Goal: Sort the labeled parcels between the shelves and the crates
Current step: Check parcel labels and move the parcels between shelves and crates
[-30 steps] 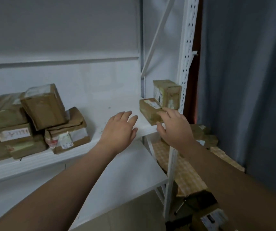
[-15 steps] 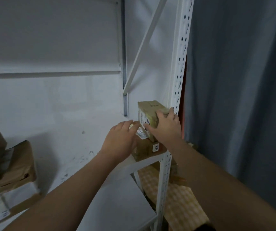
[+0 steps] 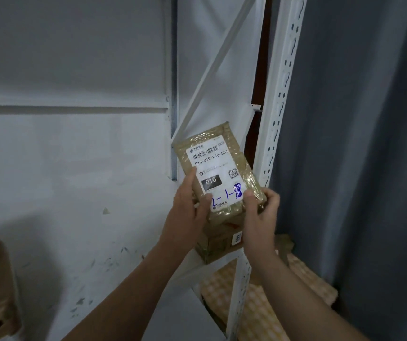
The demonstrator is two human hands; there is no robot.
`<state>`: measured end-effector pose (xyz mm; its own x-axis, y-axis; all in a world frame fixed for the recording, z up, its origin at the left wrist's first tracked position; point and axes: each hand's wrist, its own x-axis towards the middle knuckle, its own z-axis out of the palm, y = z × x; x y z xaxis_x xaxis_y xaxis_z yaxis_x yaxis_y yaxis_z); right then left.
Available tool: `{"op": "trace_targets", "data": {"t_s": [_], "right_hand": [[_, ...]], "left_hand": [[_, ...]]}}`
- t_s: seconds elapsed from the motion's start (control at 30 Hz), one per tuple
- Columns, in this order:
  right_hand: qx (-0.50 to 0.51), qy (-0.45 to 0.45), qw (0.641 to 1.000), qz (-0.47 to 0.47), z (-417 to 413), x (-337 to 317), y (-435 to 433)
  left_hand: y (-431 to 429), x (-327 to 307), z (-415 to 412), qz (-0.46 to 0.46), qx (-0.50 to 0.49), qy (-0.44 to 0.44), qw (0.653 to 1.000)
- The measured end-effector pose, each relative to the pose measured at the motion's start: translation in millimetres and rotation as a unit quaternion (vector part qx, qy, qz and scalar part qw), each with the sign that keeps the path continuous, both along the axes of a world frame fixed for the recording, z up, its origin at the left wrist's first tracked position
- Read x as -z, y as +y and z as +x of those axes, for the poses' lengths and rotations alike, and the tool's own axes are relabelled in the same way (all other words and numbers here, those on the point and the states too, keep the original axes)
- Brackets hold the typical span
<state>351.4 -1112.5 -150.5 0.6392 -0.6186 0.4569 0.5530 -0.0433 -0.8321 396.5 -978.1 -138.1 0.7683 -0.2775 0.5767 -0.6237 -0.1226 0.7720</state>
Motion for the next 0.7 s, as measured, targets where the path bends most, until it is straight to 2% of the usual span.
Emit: {"op": "trace_targets", "data": {"t_s": [0.07,0.17,0.43,0.7], "right_hand": [[-0.004,0.001,1.0,-0.002,1.0,-0.5,5.8],[-0.028,0.016,0.999,-0.032,2.7,-4.8,5.5],[-0.059,0.024,0.989,-0.132,-0.8,-11.6,5.9],[-0.05,0.041,0.988,-0.142,-8.6,-16.4,13.9]], "left_hand": [[-1.3,-5.2,0.4,-0.074,0.04,0.007,0.996],[1.6,-9.4,4.9,-0.117,0.041,0.019,0.992],[14.4,-10.5,-0.2,-0.135,0.026,-0.037,0.99],[17.0,-9.3,-7.4,-0.131,0.002,-0.036,0.991]]}}
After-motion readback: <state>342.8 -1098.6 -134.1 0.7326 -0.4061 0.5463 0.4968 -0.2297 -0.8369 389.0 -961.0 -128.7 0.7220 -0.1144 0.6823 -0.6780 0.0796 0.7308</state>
